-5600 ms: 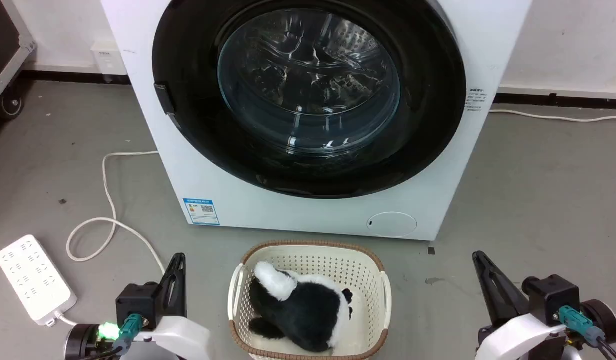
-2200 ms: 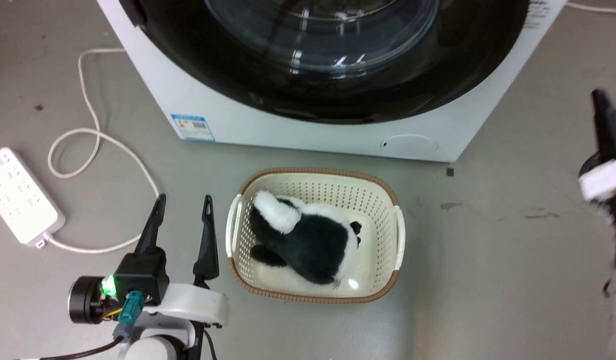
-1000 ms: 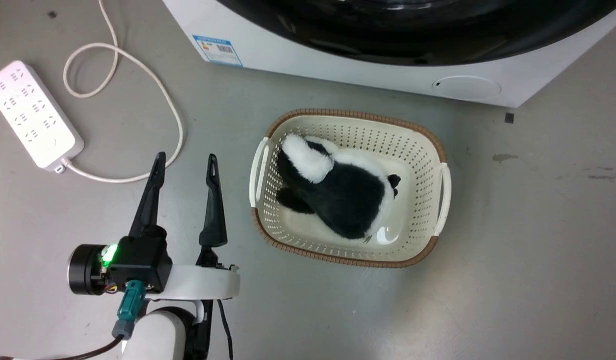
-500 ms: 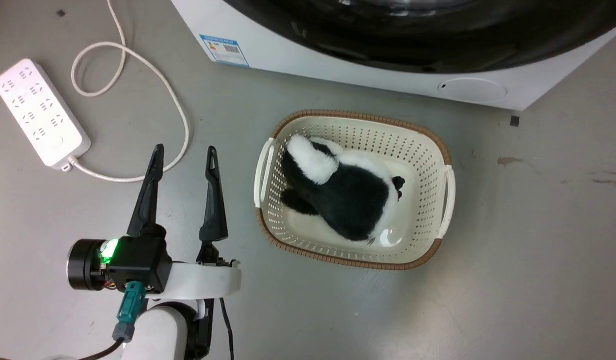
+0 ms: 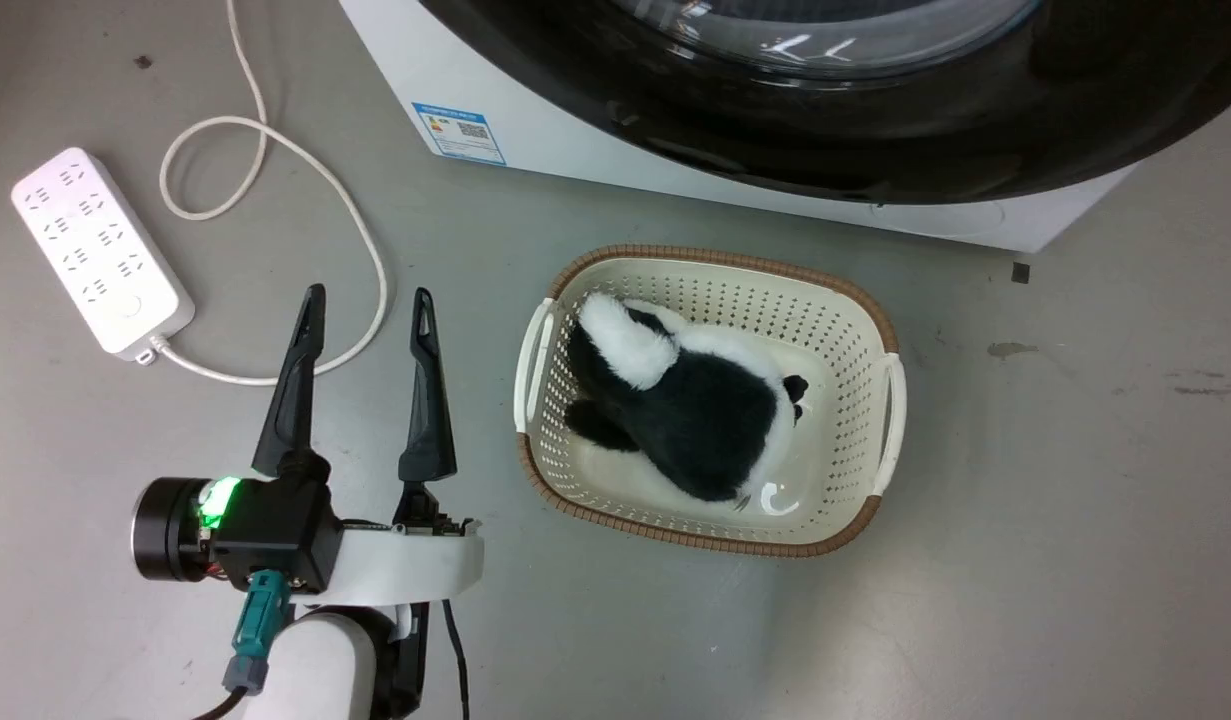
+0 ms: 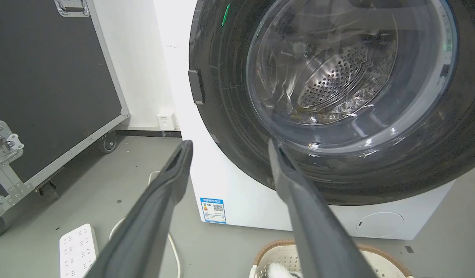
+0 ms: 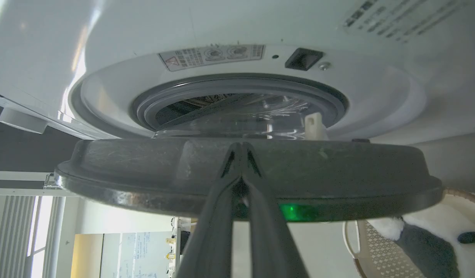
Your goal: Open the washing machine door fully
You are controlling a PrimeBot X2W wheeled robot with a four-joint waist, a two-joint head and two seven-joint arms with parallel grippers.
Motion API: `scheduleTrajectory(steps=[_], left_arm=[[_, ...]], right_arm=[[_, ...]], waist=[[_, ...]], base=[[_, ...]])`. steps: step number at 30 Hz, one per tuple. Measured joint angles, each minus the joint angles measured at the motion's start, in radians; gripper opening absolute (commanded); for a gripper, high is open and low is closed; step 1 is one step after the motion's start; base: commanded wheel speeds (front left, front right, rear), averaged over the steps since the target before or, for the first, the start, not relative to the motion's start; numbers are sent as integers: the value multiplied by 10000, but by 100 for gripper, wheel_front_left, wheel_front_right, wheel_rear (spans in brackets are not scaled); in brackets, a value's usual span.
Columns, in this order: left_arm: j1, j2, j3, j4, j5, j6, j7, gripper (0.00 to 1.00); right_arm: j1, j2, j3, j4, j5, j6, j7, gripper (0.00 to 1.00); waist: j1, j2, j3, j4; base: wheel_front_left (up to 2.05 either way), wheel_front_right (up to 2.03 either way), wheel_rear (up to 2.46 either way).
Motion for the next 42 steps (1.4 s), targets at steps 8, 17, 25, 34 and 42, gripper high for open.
scheduleTrajectory(steps=[8,17,25,34,42], left_arm=[[98,0,61,-10,-10,4,0,100],[164,0,-111,-46,-169,13,0,100],[180,0,-92,-31,-167,31,0,100],[537,0,75,232,-249,38,0,100],[1096,0,88,493,-240,-173,0,100]], right_arm=[[466,109,-75,-635,-359,2,489,0],[620,324,-98,-374,-439,2,-805,0],[872,445,382,234,-353,2,-176,0],[2517,535,1593,282,786,0,598,0],[4394,531,4088,257,3112,0,769,0]], waist=[[0,0,-168,140],[0,0,-115,235],[2,0,-91,251],[2,0,-940,56],[1,0,-1875,-196]], base=[[0,0,0],[0,0,0],[0,0,0],[0,0,0],[0,0,0]])
